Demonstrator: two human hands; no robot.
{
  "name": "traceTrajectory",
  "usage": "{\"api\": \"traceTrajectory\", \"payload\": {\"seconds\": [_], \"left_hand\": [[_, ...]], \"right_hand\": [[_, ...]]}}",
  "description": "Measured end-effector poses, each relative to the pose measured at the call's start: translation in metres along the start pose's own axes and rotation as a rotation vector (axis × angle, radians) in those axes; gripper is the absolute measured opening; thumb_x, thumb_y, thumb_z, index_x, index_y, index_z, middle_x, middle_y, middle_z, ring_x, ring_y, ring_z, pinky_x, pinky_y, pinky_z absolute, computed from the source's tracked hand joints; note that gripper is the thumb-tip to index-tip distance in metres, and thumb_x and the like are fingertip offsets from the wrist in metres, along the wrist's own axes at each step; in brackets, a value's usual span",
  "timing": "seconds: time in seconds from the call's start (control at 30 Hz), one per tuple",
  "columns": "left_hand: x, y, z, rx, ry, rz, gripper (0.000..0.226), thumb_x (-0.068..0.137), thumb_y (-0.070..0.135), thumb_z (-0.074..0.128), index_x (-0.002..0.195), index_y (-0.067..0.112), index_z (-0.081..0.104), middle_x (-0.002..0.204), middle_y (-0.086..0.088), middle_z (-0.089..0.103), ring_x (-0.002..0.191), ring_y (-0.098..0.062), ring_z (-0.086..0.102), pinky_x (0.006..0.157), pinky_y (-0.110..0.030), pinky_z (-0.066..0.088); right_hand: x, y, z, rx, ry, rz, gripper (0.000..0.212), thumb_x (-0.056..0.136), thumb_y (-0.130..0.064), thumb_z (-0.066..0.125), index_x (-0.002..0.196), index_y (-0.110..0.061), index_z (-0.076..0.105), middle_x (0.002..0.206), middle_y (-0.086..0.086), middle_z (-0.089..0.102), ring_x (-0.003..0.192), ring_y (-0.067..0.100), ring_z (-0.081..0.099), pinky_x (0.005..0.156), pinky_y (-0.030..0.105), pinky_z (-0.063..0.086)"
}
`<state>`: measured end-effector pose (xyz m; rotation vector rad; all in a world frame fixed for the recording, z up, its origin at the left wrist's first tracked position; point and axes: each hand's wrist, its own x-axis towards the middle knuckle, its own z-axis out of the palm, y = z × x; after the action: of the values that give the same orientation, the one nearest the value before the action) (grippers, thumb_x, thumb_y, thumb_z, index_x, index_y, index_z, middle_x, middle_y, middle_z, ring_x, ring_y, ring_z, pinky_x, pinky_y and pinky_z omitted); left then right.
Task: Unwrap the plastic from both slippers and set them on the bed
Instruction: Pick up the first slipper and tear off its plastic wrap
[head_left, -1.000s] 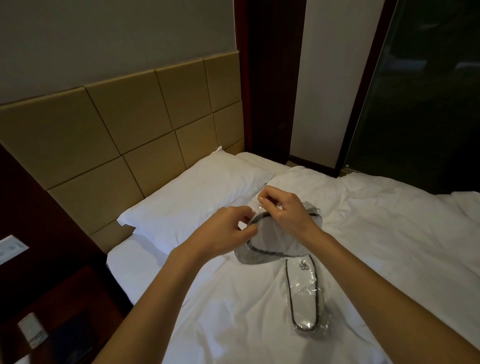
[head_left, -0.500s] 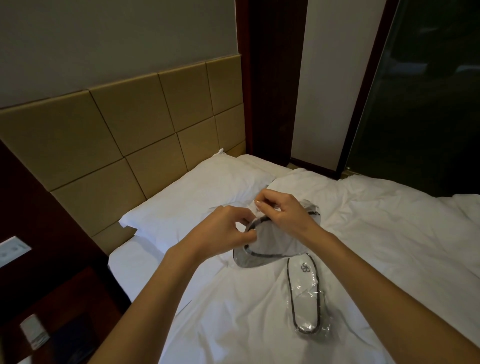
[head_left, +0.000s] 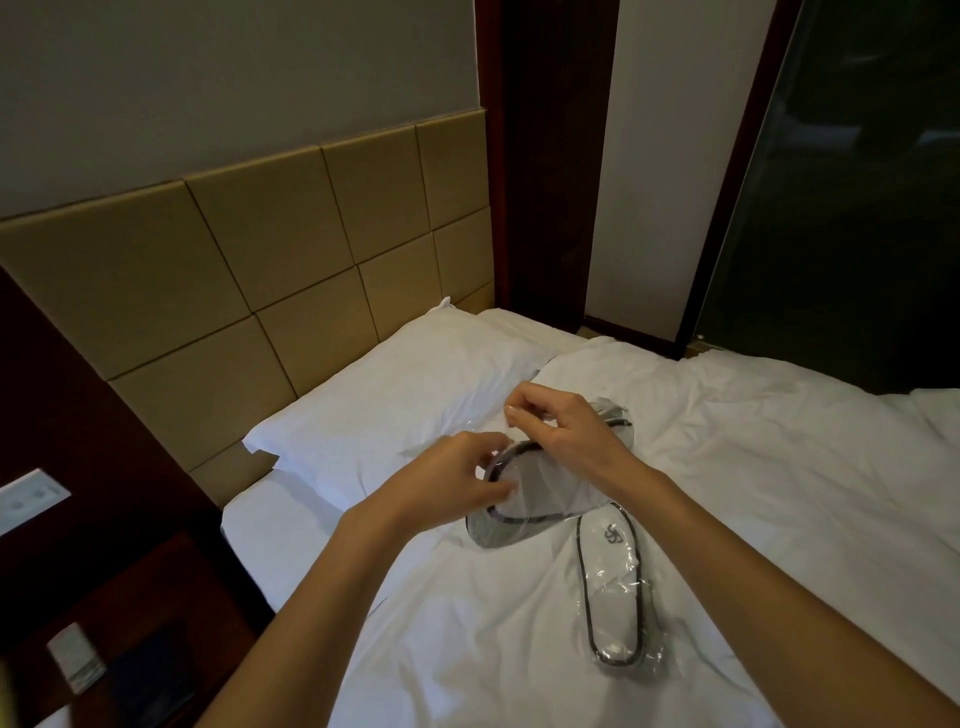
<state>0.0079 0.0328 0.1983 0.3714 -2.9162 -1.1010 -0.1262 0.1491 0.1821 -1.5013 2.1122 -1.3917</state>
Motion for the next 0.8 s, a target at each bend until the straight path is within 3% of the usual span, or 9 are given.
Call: {"api": "traceTrajectory", "payload": {"seconds": [0.1,0.27,0.33,0.43,0.5,0.57,0.67,0.8], "left_hand": [[-0.004,-0.004,0.003,-0.006,-0.008,-0.020,0.031,0.081,0.020,0.063,0.112,0.024,0.061,0.106,0.002,0.067,0.097,-0.019,0.062,0.084,-0.043,0.054],[-0.008,-0.008,0.008,0.009,0.112,-0.022,0.034,0.087,0.023,0.060,0.120,0.029,0.056,0.112,0.005,0.067,0.095,-0.014,0.061,0.085,-0.033,0.053],[-0.009,-0.008,0.009,-0.003,0.159,-0.018,0.032,0.088,0.023,0.059,0.119,0.029,0.057,0.109,0.005,0.068,0.093,-0.015,0.062,0.084,-0.036,0.054],[-0.012,-0.006,0.006,-0.041,0.233,-0.006,0.027,0.086,0.023,0.061,0.113,0.029,0.061,0.099,0.006,0.069,0.088,-0.014,0.063,0.080,-0.040,0.055],[-0.013,-0.006,0.003,-0.071,0.280,0.000,0.024,0.085,0.023,0.063,0.109,0.028,0.062,0.095,0.007,0.069,0.086,-0.012,0.064,0.077,-0.039,0.056],[-0.015,-0.007,-0.002,-0.100,0.335,0.001,0.022,0.085,0.025,0.064,0.107,0.027,0.063,0.092,0.008,0.069,0.085,-0.009,0.063,0.075,-0.034,0.057],[-0.019,-0.008,-0.011,-0.168,0.397,-0.003,0.022,0.085,0.023,0.065,0.107,0.027,0.065,0.093,0.008,0.069,0.088,-0.006,0.063,0.074,-0.027,0.057],[-0.025,-0.006,-0.019,-0.267,0.407,-0.003,0.022,0.085,0.018,0.066,0.105,0.025,0.067,0.093,0.007,0.069,0.088,-0.013,0.065,0.071,-0.034,0.059]], "right_hand": [[-0.002,0.001,0.003,0.005,-0.001,0.000,0.014,0.096,-0.020,0.053,0.083,-0.023,0.057,0.076,-0.007,0.060,0.078,0.020,0.059,0.078,0.042,0.051],[-0.001,-0.004,0.005,0.015,0.035,-0.016,0.010,0.096,-0.021,0.054,0.088,-0.019,0.060,0.079,-0.005,0.064,0.079,0.017,0.060,0.079,0.039,0.054],[0.000,-0.006,0.004,0.006,0.047,-0.020,0.010,0.096,-0.022,0.055,0.091,-0.018,0.062,0.083,-0.003,0.066,0.082,0.016,0.061,0.079,0.039,0.054],[0.001,-0.004,0.002,-0.010,0.058,-0.015,0.015,0.092,-0.028,0.061,0.103,-0.019,0.067,0.100,-0.004,0.066,0.097,0.014,0.059,0.088,0.036,0.052],[-0.001,0.003,0.000,-0.031,0.090,-0.009,0.030,0.089,-0.034,0.065,0.117,-0.024,0.064,0.117,-0.005,0.061,0.112,0.012,0.052,0.097,0.032,0.046],[-0.005,0.011,-0.006,-0.018,0.164,0.001,0.041,0.088,-0.038,0.064,0.127,-0.028,0.057,0.130,-0.011,0.051,0.122,0.007,0.043,0.101,0.025,0.037],[-0.011,0.028,-0.021,0.042,0.346,0.060,0.045,0.087,-0.041,0.062,0.130,-0.031,0.052,0.131,-0.016,0.045,0.123,0.005,0.038,0.098,0.016,0.030],[-0.016,0.059,-0.042,0.157,0.611,0.314,0.041,0.091,-0.040,0.060,0.131,-0.033,0.051,0.137,-0.009,0.042,0.128,0.014,0.039,0.103,0.032,0.034]]}}
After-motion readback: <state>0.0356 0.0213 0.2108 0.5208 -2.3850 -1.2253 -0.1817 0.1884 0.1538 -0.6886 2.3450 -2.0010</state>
